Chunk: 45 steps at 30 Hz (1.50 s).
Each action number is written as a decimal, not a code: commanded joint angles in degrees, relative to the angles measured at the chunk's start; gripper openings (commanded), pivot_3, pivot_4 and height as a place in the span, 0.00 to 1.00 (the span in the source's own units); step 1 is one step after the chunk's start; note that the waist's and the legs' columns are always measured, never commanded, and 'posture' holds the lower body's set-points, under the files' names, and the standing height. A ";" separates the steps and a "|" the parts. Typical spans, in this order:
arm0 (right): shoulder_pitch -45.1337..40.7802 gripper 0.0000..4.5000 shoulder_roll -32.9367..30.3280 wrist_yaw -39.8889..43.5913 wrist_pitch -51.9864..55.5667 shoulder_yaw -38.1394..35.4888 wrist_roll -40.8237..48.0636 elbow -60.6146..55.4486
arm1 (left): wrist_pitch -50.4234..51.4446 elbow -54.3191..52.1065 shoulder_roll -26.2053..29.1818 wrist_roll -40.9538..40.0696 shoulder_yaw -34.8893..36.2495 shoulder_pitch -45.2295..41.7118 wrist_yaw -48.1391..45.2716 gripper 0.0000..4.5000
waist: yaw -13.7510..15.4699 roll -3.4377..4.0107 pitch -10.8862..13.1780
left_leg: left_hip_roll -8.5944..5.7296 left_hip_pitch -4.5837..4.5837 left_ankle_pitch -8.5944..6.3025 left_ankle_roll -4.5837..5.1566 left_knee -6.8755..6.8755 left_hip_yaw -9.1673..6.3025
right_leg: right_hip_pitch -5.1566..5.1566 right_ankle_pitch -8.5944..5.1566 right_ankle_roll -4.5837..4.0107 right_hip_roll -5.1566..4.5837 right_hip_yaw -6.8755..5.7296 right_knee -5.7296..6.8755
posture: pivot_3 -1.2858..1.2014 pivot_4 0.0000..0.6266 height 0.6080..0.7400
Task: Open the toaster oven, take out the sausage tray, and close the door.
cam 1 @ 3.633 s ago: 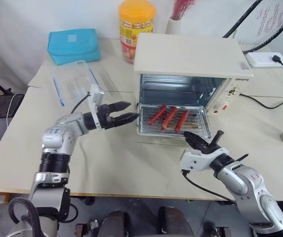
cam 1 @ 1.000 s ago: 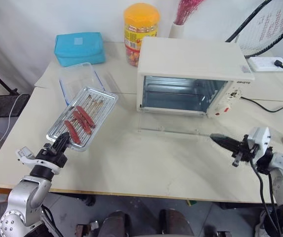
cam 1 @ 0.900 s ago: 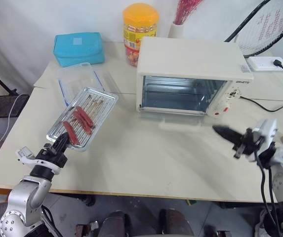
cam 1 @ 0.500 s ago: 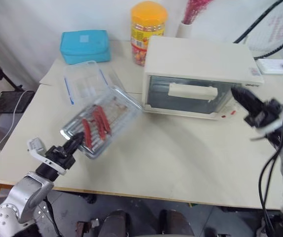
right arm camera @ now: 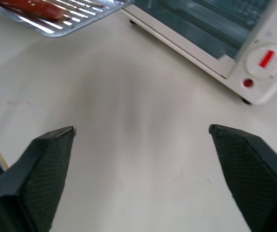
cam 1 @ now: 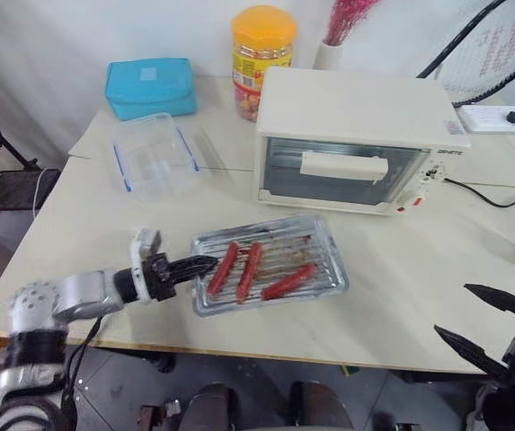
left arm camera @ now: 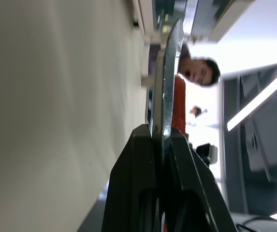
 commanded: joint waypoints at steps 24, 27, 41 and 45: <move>12.18 1.00 5.94 -2.10 -2.10 -4.00 1.78 -9.33 | -2.58 1.63 -14.03 48.67 -8.44 -17.42 -23.78 0.52 | 0.32 0.10 -0.06 | -0.02 -0.07 -0.14 -0.21 -0.07 0.06 | -0.02 0.07 0.13 0.01 -0.09 -0.38 | 0.52 0.24 1.00; 10.37 1.00 4.48 -1.67 -1.74 -3.13 1.68 -8.68 | -10.43 -5.25 -7.16 53.18 -8.00 -13.68 -33.82 0.73 | -0.72 0.10 -0.06 | 0.10 -0.06 -0.11 -0.19 -0.13 0.11 | -0.06 0.06 0.12 0.11 -0.07 -0.34 | 0.52 0.24 1.00; -1.19 1.00 -6.53 6.49 3.29 3.85 5.57 -7.76 | -92.75 -7.27 14.48 83.74 0.69 12.38 -83.51 1.00 | -0.02 0.26 -0.02 | 0.06 -0.18 -0.24 -0.12 -0.32 -0.02 | -0.18 0.00 -0.20 -0.79 0.07 -0.57 | 0.52 0.24 1.00; -2.64 1.00 -7.68 8.56 2.96 4.63 4.73 -5.82 | -95.60 -4.27 11.56 85.39 0.94 8.92 -81.26 1.00 | 0.28 0.26 -0.02 | 0.01 -0.21 -0.30 0.14 -0.22 -0.01 | -0.11 0.02 -0.16 -0.82 -0.25 -0.54 | 0.52 0.24 1.00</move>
